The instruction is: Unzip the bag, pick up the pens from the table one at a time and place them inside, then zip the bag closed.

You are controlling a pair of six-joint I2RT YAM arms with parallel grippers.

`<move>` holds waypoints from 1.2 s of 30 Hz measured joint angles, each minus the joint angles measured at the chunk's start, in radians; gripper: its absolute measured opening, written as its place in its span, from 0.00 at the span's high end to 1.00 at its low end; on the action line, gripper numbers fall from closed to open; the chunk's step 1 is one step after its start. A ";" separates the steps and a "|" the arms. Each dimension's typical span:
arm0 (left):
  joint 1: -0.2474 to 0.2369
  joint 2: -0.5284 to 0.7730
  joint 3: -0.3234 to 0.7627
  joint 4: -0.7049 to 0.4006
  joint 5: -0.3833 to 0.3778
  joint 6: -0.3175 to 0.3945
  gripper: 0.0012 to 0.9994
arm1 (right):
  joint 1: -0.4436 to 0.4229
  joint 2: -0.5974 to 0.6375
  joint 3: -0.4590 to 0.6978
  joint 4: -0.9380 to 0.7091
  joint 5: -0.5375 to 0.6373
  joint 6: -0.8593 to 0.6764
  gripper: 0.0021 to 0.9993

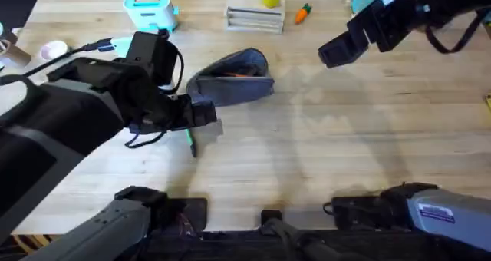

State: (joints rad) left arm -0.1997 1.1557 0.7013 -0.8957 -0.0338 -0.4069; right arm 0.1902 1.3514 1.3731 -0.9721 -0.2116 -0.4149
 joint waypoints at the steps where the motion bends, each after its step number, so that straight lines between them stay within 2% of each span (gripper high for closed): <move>1: 0.000 0.000 0.000 0.004 -0.004 -0.003 0.00 | 0.000 0.000 0.000 0.000 -0.001 0.002 0.00; 18: 0.000 0.007 -0.032 0.000 -0.026 -0.046 0.00 | 0.000 0.000 0.000 0.000 -0.007 0.019 0.00; 23: 0.000 0.090 -0.032 -0.043 -0.040 -0.079 0.00 | 0.000 0.000 0.000 0.003 -0.015 0.023 0.00; 30: 0.000 0.200 0.040 -0.087 -0.033 -0.117 0.01 | 0.000 0.000 0.000 0.008 -0.056 0.023 0.00; 31: 0.000 0.205 0.044 -0.089 -0.031 -0.119 0.02 | 0.000 0.000 0.000 0.008 -0.059 0.023 0.00; 33: 0.000 0.210 0.046 -0.087 -0.018 -0.125 0.13 | 0.000 0.000 0.000 0.008 -0.062 0.023 0.00; 36: -0.009 0.214 0.046 -0.069 0.015 -0.133 0.42 | 0.000 0.000 0.000 0.008 -0.067 0.023 0.00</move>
State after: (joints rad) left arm -0.2089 1.3701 0.7471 -0.9642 -0.0192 -0.5397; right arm 0.1904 1.3514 1.3727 -0.9642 -0.2783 -0.3920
